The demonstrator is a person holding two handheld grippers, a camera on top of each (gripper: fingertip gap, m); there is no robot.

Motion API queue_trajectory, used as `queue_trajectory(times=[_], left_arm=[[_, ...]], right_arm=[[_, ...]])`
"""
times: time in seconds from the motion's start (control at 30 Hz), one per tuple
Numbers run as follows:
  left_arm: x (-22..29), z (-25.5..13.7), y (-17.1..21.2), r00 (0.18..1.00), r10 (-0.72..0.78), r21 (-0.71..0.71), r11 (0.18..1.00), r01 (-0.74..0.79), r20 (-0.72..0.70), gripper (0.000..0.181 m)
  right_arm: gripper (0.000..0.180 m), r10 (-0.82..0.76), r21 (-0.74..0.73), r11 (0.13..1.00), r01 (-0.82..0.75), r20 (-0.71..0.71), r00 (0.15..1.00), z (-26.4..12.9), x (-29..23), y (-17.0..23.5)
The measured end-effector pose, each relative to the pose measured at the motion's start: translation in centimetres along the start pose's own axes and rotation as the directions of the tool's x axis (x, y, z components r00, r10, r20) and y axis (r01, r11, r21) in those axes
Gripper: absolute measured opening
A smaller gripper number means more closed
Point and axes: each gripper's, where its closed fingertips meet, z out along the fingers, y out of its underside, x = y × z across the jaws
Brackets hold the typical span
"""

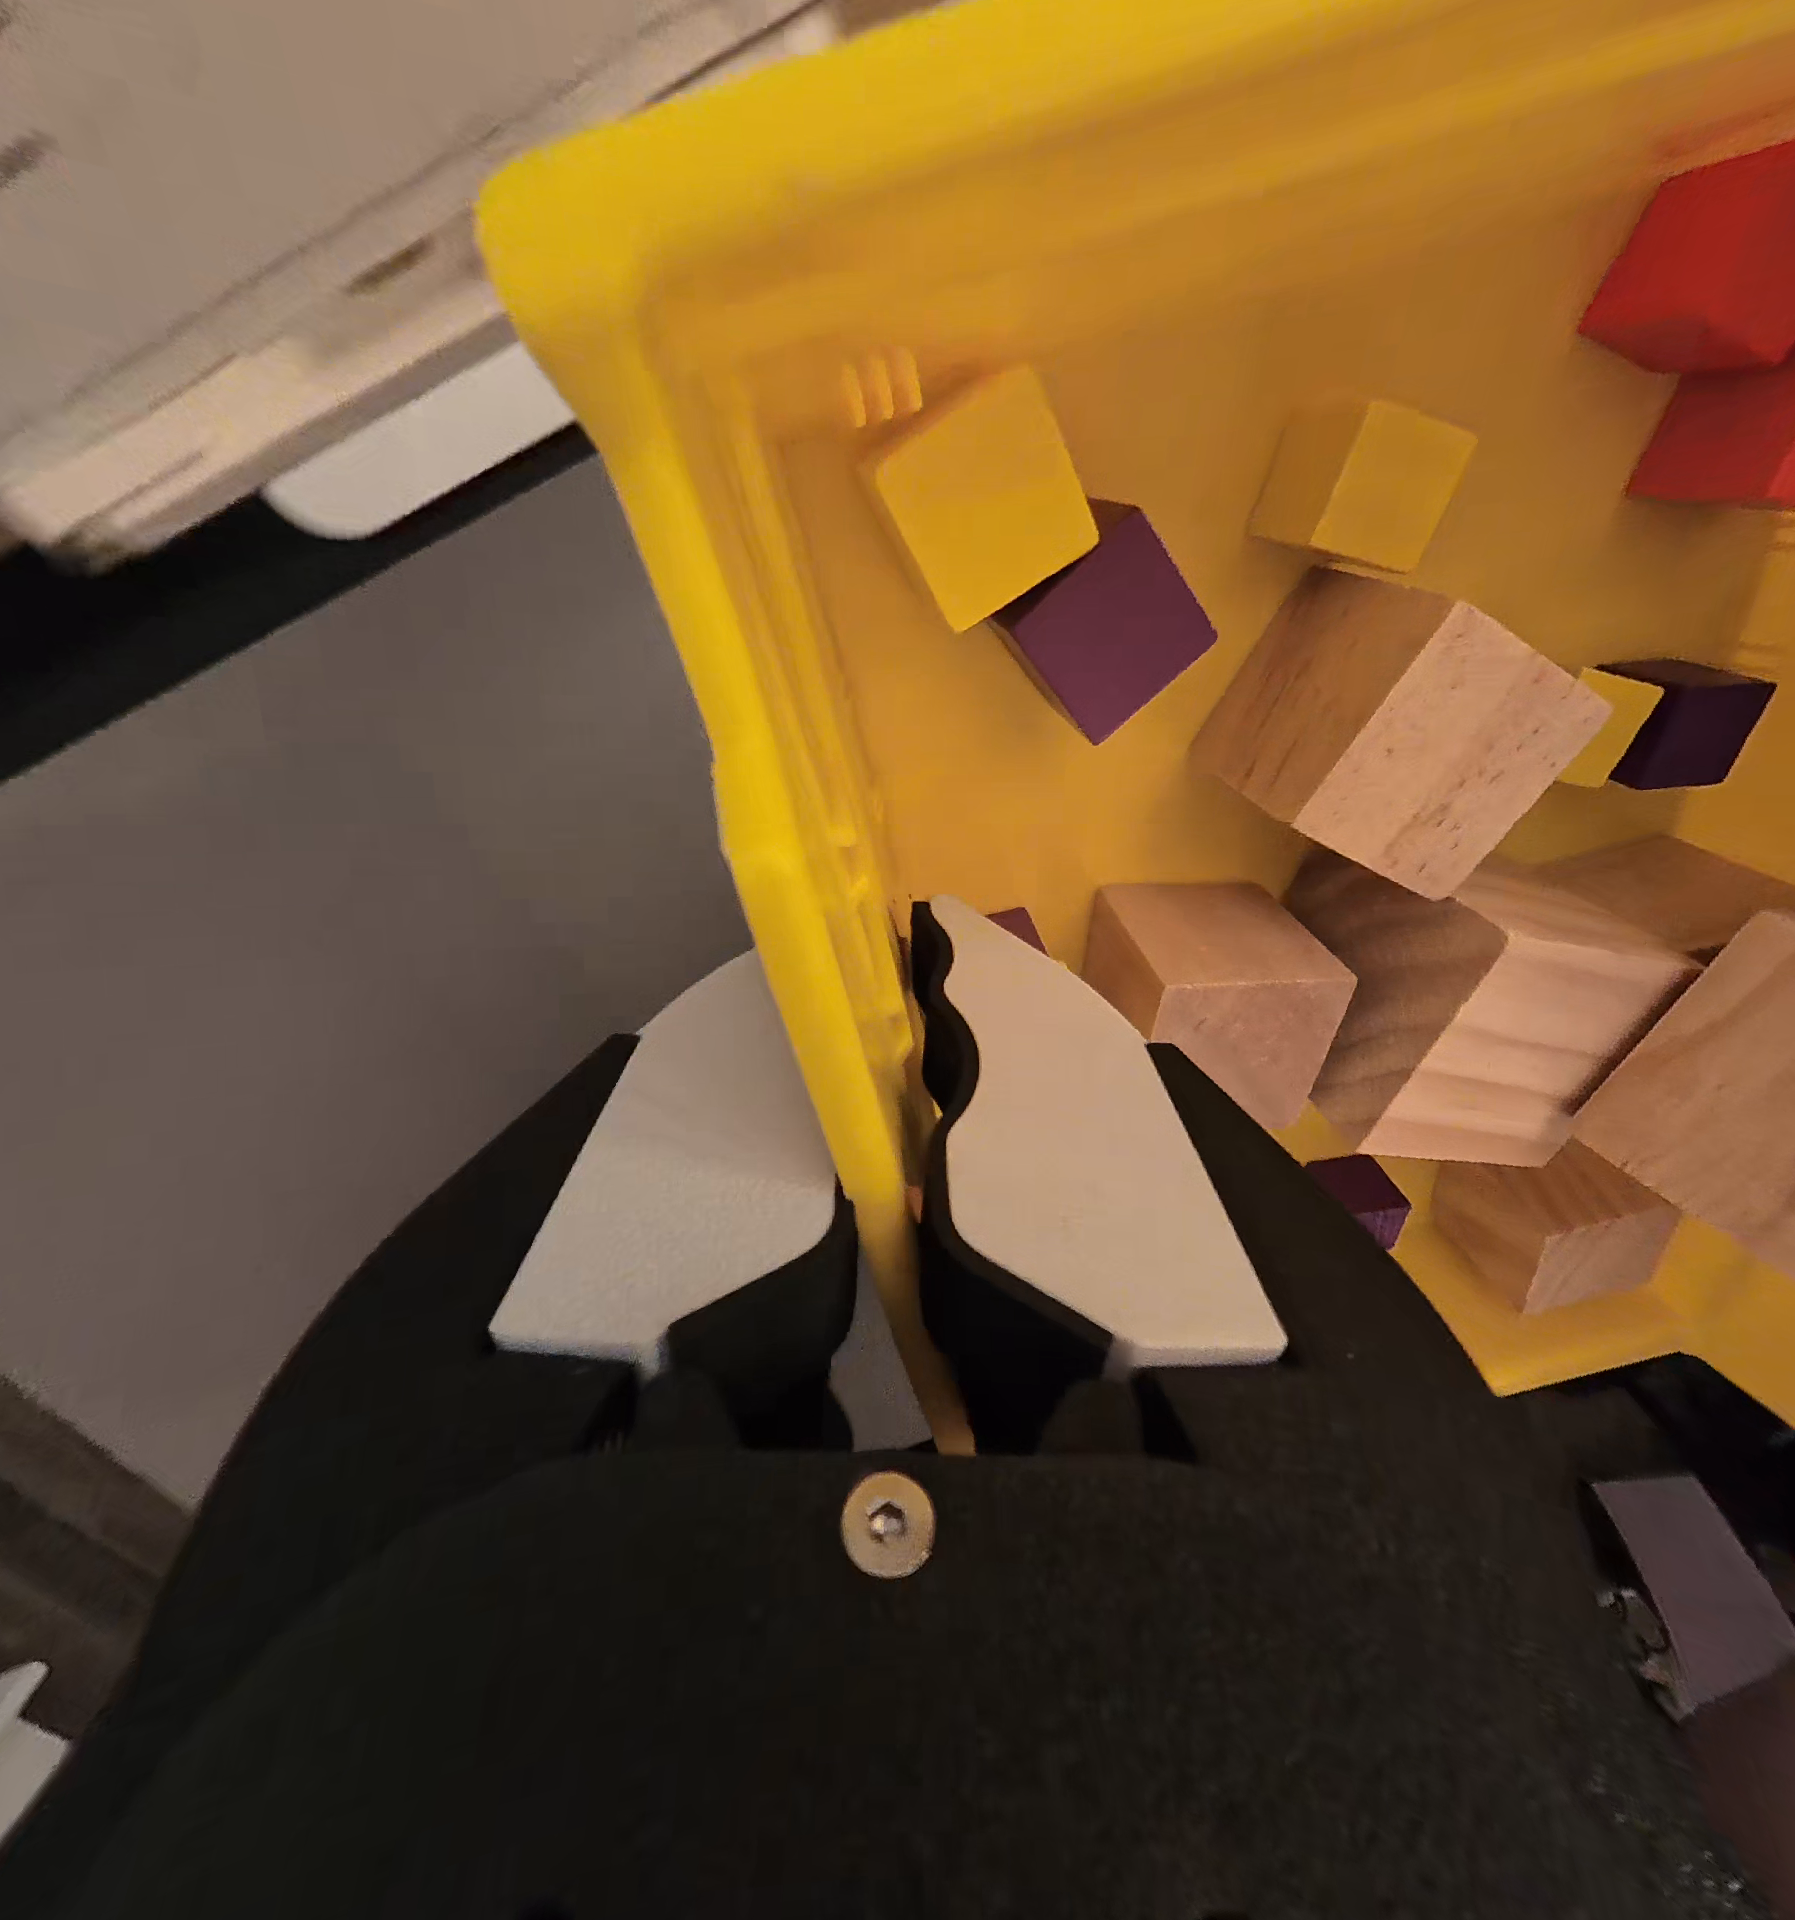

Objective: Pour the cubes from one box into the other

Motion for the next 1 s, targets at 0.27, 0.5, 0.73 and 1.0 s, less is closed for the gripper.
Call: queue_trajectory(times=[0.27,0.5,0.73,1.0], left_arm=[[11.6,5.1,-8.9,0.985,0.152,0.157,0.978,-0.138,-0.079,0.005],[15.3,6.3,-13.6,0.978,0.199,0.324,0.93,-0.17,-0.058,0.005],[16.1,5.5,-15.1,0.977,0.205,0.462,0.874,-0.154,-0.063,0.004],[15.4,3.9,-15.6,0.976,0.204,0.6,0.791,-0.121,-0.072,0.003]], right_arm=[[0.004,0.123,0.155,0.983,-0.101,-0.141,0.982,-1.2,14.5,1.0],[0.005,0.163,0.32,0.943,-0.087,-0.219,0.962,-1.7,19.7,0.1],[0.005,0.183,0.43,0.901,-0.054,-0.265,0.947,-3.3,20.5,-0.2],[0.005,0.179,0.538,0.842,0.033,-0.338,0.924,-5.1,19.4,-1.2]])
